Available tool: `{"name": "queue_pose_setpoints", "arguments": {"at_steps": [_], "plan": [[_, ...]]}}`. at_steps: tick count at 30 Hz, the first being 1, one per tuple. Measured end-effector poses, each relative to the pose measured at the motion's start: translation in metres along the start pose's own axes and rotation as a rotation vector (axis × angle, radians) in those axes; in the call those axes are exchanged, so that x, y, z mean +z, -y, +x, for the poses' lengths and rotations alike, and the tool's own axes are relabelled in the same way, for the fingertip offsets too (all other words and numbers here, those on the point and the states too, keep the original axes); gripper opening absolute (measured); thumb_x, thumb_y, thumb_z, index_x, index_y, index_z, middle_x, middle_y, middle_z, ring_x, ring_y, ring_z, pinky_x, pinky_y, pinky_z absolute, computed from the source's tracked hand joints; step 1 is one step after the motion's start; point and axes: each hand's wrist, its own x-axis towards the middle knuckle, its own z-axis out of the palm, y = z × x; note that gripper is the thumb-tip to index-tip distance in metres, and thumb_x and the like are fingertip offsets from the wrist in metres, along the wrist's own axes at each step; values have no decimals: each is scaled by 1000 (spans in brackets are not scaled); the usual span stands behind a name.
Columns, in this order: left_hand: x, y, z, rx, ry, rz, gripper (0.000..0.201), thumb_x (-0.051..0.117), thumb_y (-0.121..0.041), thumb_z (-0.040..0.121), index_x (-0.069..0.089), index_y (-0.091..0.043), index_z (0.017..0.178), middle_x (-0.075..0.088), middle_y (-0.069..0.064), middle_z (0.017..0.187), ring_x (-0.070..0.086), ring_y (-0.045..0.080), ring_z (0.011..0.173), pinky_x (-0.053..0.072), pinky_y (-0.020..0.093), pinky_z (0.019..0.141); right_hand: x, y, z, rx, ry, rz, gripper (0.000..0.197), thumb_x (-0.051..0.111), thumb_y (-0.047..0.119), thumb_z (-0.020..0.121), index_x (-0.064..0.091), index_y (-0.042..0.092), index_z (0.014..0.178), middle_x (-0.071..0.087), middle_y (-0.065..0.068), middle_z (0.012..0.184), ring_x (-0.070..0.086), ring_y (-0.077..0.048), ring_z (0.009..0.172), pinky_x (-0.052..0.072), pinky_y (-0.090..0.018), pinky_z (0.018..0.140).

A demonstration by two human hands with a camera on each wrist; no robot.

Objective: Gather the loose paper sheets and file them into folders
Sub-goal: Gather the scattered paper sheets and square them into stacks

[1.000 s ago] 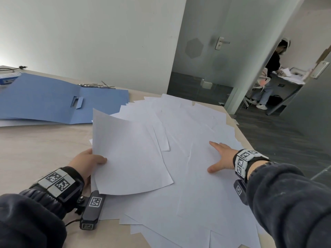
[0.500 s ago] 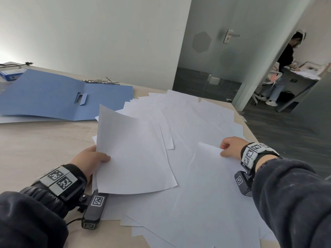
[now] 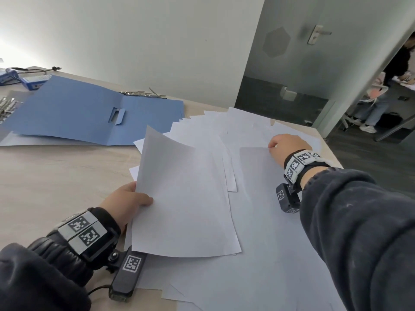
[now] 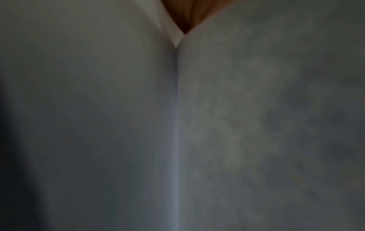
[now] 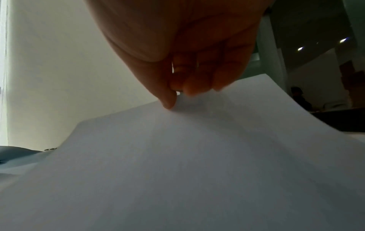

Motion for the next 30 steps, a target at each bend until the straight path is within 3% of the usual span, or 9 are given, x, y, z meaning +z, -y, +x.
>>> {"name": "queue_pose_setpoints", "arguments": {"at_steps": [4,6,9,11,13,15,17,24,30], "plan": [[0,-1,0,9,33,-48,50,66,1,66,63,-5,115,70,28,105,66,52,97,50,65,92,5,24,11,23,-28,-5,20,44,21,94,60,30,103,68,-5,105,61,-30,90,49,-35,79],[-1,0,2,15,53,-77,59,63,-4,57,63,-5,116,70,28,106,65,53,97,50,65,92,12,25,15,37,14,34,33,45,27,96,55,30,127,67,-7,119,62,-34,102,51,-38,88],[-2,1,5,19,67,-89,61,63,-5,56,63,-5,117,70,27,106,66,52,97,50,65,92,23,22,12,23,196,144,75,57,42,93,17,33,157,55,-7,144,61,-34,117,49,-40,100],[-2,1,5,20,67,-81,60,63,-5,56,64,-6,116,71,26,104,67,51,95,52,63,91,27,22,3,9,285,183,99,65,50,89,-6,39,158,47,-11,150,62,-35,115,50,-39,97],[-3,2,5,21,68,-67,56,65,-2,60,63,-5,115,72,25,103,68,48,92,53,60,90,32,20,-6,-26,331,167,115,70,63,79,-13,42,155,31,-12,161,52,-33,132,44,-41,108],[-3,2,6,20,62,-58,42,64,7,74,63,-3,115,71,26,103,69,45,89,53,59,90,35,18,-14,-51,410,92,127,67,82,60,-9,46,155,10,-6,168,30,-28,149,30,-47,119],[-4,3,6,16,61,-55,35,53,13,86,63,-2,116,70,27,105,68,44,89,53,58,90,35,14,-23,-48,506,-19,128,66,87,55,-3,48,155,-1,-1,169,22,-28,152,25,-50,120],[-5,3,2,22,62,-47,33,51,13,87,62,-1,115,70,28,106,68,42,86,54,55,87,31,-1,-41,102,487,-98,110,66,77,73,11,37,159,27,-12,160,39,-36,141,36,-45,113],[-6,4,2,20,58,-56,34,51,13,87,62,-1,116,69,29,106,67,42,85,53,57,88,42,9,-45,96,506,-57,119,65,82,67,10,32,160,33,-8,160,40,-31,143,35,-42,115]]}}
